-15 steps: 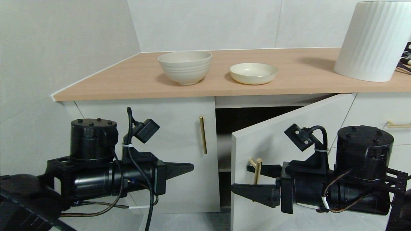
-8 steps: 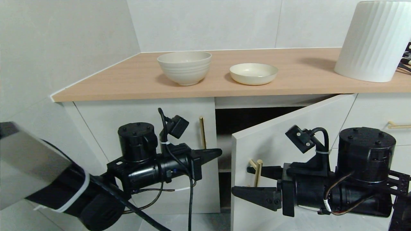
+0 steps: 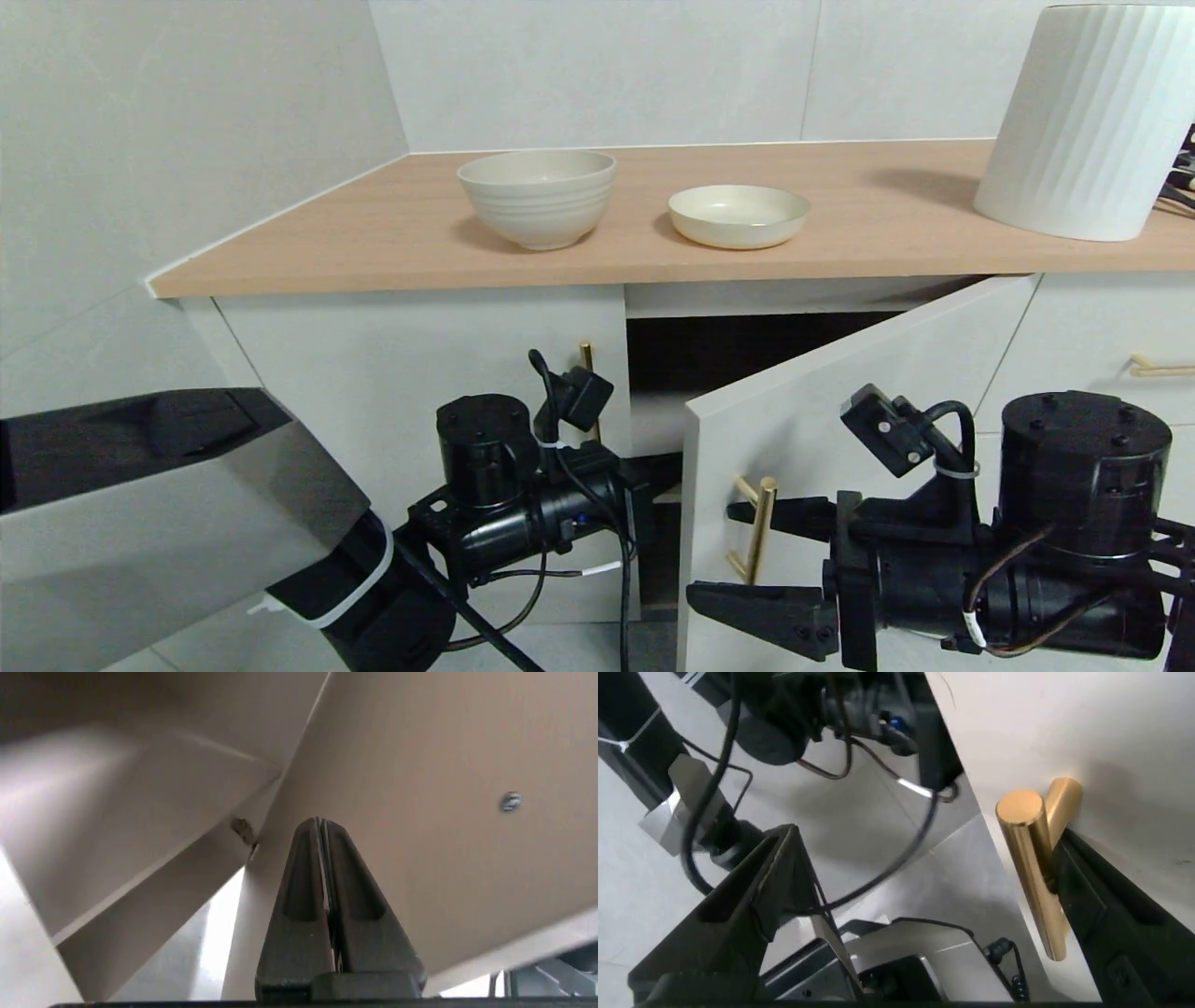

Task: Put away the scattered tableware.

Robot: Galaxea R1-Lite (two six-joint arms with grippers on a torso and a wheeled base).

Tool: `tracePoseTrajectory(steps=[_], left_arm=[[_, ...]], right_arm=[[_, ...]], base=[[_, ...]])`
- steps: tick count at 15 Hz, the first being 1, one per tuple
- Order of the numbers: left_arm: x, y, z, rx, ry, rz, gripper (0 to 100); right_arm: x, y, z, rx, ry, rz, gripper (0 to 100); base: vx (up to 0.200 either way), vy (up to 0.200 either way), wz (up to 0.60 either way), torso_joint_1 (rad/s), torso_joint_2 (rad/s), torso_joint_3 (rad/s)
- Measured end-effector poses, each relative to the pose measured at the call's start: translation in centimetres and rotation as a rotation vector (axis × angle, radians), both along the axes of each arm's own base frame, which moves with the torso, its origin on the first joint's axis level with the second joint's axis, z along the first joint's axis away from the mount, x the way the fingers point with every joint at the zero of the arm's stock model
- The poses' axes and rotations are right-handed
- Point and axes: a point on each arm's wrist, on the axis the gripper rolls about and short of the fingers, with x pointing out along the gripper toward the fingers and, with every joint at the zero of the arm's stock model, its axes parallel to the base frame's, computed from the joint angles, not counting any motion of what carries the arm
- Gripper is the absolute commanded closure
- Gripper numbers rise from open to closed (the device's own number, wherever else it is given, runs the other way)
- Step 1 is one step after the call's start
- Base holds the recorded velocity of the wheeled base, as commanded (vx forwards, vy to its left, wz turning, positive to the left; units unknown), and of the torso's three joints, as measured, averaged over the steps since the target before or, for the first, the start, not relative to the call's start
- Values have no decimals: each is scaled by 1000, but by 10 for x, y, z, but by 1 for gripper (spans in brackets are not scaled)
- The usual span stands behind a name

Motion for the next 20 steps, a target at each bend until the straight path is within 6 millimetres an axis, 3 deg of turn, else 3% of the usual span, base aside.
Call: tracePoseTrajectory(steps=[5,9,15,20], left_arm=[[-10,-21,5,4,3,-53,100],[-15,-23,9,-4,-5,-62,100],[-27,-13,15,2,2,-63,100],[-30,-15,15,3,3,-73,100]], right_arm=[[9,-10,-1,-59,-74,-150,0],[9,-24,3,-82,-60,-197,0],[-34,-61,20,-141,24,-168,0],[-60,-80,19,-130,21,-145,0]], base=[[0,0,0,0,0,0],[0,0,0,0,0,0],[0,0,0,0,0,0],[-80,0,0,-1,0,3]])
